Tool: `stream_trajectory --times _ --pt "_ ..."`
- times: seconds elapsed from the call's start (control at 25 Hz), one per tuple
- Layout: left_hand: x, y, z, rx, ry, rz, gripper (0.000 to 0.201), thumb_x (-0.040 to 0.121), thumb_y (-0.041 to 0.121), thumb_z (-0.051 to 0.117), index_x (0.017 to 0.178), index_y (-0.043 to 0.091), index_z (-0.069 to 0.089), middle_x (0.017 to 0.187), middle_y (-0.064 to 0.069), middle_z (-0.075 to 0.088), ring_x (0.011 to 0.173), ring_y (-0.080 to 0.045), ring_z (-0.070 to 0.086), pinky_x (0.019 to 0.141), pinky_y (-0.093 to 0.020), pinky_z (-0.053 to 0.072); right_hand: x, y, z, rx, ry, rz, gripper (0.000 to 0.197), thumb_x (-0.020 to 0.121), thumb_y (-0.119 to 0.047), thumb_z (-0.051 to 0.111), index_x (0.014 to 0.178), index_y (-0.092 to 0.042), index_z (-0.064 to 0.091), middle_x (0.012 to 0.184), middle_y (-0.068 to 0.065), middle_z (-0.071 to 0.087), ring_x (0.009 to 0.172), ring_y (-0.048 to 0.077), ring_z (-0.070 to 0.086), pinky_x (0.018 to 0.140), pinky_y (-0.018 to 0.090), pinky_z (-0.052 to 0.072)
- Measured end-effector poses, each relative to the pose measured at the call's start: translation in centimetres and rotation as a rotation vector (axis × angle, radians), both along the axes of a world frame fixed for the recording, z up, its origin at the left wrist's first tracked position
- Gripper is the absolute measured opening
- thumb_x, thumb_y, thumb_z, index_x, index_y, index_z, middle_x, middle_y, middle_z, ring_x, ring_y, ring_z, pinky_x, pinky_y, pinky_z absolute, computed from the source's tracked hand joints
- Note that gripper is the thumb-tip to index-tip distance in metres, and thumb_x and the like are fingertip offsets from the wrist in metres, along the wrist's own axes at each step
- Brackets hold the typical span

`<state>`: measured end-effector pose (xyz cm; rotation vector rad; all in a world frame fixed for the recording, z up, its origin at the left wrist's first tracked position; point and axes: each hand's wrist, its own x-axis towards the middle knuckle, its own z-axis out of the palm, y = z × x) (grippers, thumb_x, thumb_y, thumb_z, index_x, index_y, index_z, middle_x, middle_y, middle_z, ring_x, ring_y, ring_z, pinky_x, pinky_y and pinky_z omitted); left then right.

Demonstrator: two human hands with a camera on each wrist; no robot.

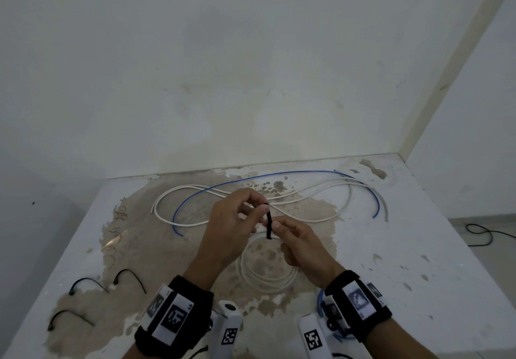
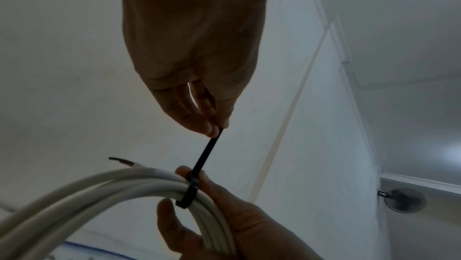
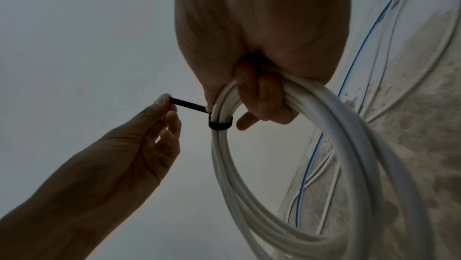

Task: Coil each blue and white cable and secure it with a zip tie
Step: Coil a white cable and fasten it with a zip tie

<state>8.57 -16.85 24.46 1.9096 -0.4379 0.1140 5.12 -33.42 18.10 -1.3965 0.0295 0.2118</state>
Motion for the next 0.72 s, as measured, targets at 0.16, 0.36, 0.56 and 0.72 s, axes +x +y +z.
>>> stream_trajectory --times 0.16,0.36,0.56,0.72 --pt "0.2 0.5 -1.1 0.065 -0.063 -0.017 0.018 0.091 0.019 0.066 0.108 0.026 0.065 0.101 0.017 0.068 0.099 -0.003 0.063 0.081 -0.014 0.047 0.1 -0.3 0.0 0.064 0.054 -0.012 0.026 0.103 -0.024 0.052 0.115 -0.012 0.072 0.056 -0.008 0.052 0.041 0.011 0.019 0.043 0.025 0.017" --pt "-0.1 0.7 -4.8 0.574 -0.056 -0.215 0.052 0.097 0.052 0.031 0.144 0.03 0.039 0.134 0.008 0.053 0.115 -0.011 0.055 0.095 -0.033 0.047 0.6 -0.4 -0.3 0.194 0.083 -0.138 0.026 0.103 -0.021 0.052 0.115 -0.014 0.074 0.059 0.004 0.035 0.041 0.01 0.018 0.041 0.023 0.019" --pt "-0.3 -0.6 -5.4 0.531 -0.116 -0.086 0.051 0.1 0.039 0.028 0.145 0.018 0.04 0.127 -0.002 0.053 0.102 -0.015 0.055 0.081 -0.018 0.038 0.7 0.4 -0.4 -0.049 -0.066 -0.291 0.024 0.106 -0.017 0.044 0.102 -0.011 0.066 0.056 0.0 0.041 0.044 0.018 0.03 0.044 0.027 0.028" --pt "-0.3 -0.9 -5.6 0.501 -0.116 -0.013 0.048 0.101 0.038 0.027 0.144 0.023 0.042 0.1 0.005 0.047 0.072 -0.009 0.045 0.063 -0.021 0.037 0.8 0.2 -1.2 -0.532 -0.37 -0.387 0.024 0.106 -0.024 0.044 0.103 -0.021 0.067 0.09 -0.008 0.067 0.08 0.007 0.063 0.07 0.023 0.05"
